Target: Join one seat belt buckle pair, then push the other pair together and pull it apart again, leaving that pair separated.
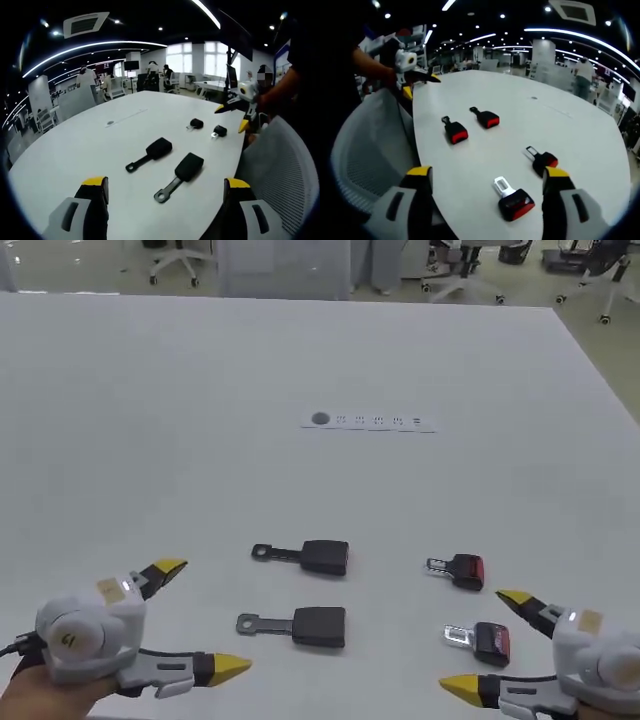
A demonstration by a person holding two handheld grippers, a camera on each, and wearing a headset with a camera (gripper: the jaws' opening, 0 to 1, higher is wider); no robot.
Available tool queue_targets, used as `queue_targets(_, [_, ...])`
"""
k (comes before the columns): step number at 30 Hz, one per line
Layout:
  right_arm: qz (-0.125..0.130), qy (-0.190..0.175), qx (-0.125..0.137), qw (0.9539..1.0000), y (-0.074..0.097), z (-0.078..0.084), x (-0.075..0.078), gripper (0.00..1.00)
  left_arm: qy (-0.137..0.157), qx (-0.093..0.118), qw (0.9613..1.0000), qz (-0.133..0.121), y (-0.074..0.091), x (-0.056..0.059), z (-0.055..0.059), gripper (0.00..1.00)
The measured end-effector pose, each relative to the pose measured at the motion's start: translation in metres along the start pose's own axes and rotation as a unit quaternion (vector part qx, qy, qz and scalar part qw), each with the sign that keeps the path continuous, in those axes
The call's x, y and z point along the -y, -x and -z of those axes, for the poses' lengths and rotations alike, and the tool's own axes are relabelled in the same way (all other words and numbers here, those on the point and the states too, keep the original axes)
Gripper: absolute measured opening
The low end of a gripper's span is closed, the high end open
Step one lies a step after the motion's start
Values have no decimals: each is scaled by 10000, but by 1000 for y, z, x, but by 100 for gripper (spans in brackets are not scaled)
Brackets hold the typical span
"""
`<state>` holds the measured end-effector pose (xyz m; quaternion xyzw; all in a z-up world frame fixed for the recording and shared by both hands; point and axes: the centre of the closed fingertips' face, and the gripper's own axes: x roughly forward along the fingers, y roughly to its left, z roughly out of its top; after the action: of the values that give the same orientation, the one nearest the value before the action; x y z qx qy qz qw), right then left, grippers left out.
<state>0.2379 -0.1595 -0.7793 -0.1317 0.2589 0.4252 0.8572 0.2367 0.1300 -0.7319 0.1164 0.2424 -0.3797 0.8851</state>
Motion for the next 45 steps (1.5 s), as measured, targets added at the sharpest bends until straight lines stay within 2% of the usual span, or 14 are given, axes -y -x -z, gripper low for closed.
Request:
queue_targets(10, [59,16,14,10000,3,-3,7,92,-44,40,10000,-8,-4,-5,-2,98])
queue_targets(21, [108,43,31,9999,4,-4,13,92,-67,53,10000,41,-7,-4,-7,98])
queue_targets(45, [56,48,0,10000,0,-4,5,92,-72,11,9999,72,-3,1,-5,97])
